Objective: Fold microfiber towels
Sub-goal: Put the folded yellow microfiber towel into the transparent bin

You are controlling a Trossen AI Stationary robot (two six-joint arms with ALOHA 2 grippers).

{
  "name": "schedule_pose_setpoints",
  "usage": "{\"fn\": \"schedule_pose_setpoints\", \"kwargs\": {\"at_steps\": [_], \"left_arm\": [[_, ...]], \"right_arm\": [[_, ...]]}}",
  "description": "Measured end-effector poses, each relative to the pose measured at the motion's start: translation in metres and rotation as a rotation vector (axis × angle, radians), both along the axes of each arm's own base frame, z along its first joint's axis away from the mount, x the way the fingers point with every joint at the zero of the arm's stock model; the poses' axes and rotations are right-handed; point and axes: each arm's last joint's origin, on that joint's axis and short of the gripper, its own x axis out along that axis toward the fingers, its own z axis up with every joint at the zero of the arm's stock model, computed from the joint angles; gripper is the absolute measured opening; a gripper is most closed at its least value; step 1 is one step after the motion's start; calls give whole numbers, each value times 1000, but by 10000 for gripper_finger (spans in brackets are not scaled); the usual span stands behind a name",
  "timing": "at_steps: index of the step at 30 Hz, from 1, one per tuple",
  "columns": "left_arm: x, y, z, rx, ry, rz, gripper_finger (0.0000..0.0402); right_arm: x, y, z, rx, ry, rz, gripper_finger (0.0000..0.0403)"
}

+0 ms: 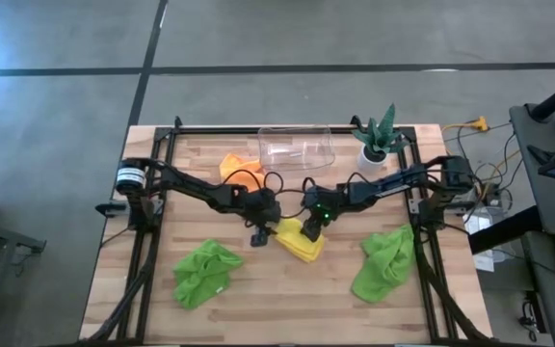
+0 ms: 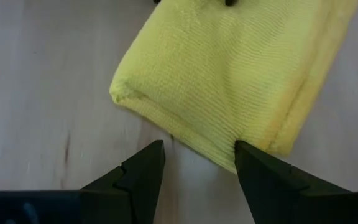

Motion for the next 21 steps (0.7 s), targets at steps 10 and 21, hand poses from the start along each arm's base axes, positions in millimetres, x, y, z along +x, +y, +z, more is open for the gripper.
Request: {"fn": "schedule_pose_setpoints", "kwargs": {"at_steps": [10, 21], "left_arm": [[2, 1, 2, 7, -39, 35, 185], [2, 1, 2, 17, -39, 45, 185]], "right_arm": [[3, 2, -6, 31, -2, 17, 204], [1, 4, -9, 60, 6, 79, 56]]}}
